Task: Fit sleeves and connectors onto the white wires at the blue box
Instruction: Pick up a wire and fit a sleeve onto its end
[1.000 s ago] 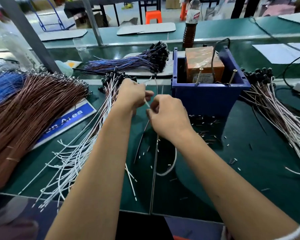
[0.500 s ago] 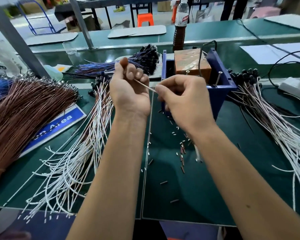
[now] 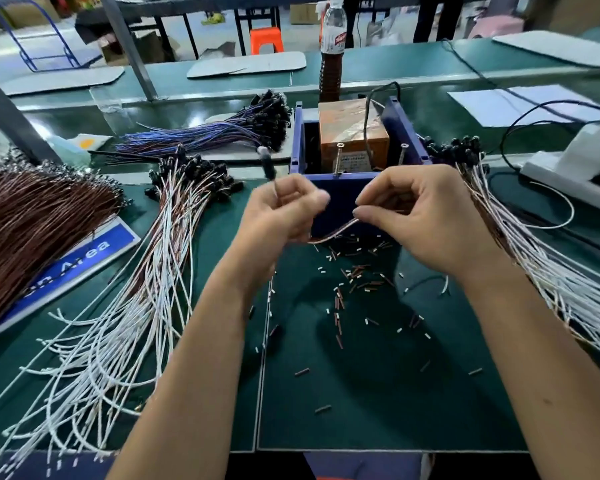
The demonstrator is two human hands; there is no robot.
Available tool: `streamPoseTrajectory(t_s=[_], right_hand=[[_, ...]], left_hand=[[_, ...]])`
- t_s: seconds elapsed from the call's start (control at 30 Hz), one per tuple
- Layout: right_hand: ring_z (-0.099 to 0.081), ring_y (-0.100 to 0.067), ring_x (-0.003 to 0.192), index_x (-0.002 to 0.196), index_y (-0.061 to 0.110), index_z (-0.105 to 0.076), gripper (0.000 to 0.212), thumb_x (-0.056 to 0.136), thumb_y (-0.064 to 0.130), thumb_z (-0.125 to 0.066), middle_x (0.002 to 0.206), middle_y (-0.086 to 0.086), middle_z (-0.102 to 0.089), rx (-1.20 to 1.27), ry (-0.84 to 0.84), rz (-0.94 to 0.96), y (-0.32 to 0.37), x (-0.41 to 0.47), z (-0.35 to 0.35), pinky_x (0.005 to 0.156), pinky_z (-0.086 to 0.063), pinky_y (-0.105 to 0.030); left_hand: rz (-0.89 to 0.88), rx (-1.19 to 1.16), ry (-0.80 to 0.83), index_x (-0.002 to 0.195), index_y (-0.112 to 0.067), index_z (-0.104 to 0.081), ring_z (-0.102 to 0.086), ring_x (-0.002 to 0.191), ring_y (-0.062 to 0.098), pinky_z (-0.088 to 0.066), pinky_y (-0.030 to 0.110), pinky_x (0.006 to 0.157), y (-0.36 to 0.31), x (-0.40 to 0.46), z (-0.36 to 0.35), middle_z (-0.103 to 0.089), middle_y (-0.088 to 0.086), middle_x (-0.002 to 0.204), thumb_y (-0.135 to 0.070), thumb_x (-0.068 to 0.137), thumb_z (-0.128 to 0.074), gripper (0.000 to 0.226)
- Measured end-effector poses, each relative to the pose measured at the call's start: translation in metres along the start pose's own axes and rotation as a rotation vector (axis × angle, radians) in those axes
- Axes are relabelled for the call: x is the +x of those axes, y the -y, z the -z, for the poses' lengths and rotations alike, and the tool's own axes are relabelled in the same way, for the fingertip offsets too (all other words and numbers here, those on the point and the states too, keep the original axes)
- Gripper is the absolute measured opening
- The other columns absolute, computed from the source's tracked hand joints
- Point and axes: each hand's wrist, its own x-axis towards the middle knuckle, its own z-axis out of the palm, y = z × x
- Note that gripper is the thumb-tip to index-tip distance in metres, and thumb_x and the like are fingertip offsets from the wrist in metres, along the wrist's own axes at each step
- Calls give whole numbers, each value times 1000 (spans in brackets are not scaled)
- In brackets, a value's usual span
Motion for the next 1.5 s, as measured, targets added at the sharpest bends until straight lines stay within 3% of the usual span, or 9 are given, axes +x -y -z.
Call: streamPoseTrajectory(t_s=[0.1,0.2,0.33,0.57,0.73,0.93,1.13,1.43,1.5], right_hand=[[-72,-7,72,86,11,-79,11,82,9,-89,78,6,-76,-38,-9,51,-1,-1,-1,73,-61,-28],[-73,-8,74,86,11,-79,11,83,7,-88,78,7,-76,-45,-7,91,-1,-1,-2,73,-61,-28],[-73,-8,76,88,9,-79,9,84,7,-87,79,5,-76,-62,-6,102,-8,-4,-4,74,-61,-30],[-74,-9,81,93,18,-82,4,93,15,-79,86,10,-78,-36,-21,32,-30,-13,-9,78,-59,-33],[-74,-9,82,94,23,-82,4,93,19,-79,86,13,-78,10,-32,-13,-38,-18,-17,78,-59,-28],[-70,-6,72,89,25,-81,5,92,21,-80,79,16,-75,65,-39,-35,-41,-18,-18,69,-55,-22],[-65,-12,56,90,14,-79,11,96,24,-77,70,4,-73,162,-250,-96,-45,-16,-7,58,-51,-22],[-61,-5,56,84,14,-79,18,99,22,-73,63,1,-69,78,-78,-84,-47,-20,0,61,-49,-21],[-61,-7,56,81,15,-79,16,96,22,-77,62,0,-69,76,-23,-99,-47,-20,0,62,-50,-22]], left_hand=[[-108,361,120,87,-16,-69,-46,58,10,-34,21,57,9,0,-9,-60,-5,72,-10,84,-73,8],[-129,380,160,95,-15,-70,-46,54,6,-37,16,54,18,-1,-13,-67,-12,73,-10,88,-72,8],[-107,336,158,91,-9,-71,-71,75,15,-53,25,74,26,-2,-15,-77,10,81,-10,91,-70,1],[-106,475,86,86,-9,-75,-72,70,20,-56,35,71,32,-3,-7,-76,3,74,-4,89,-75,6],[-93,512,64,88,-9,-78,-66,63,12,-49,23,66,35,-3,-12,-74,1,69,-7,90,-75,4],[-94,492,48,80,-10,-76,-64,67,36,-51,39,63,36,-2,-10,-72,6,68,-6,89,-76,10],[-69,495,4,77,-15,-75,-61,62,11,-44,25,64,38,-1,3,-72,-3,65,-7,90,-76,15],[-139,270,-111,88,-10,-75,-46,47,-4,-33,8,51,26,-6,4,-69,-14,66,-13,96,-66,13],[-142,225,-40,86,-9,-74,-49,49,-5,-34,6,52,21,-9,4,-76,-1,88,-12,96,-66,13]])
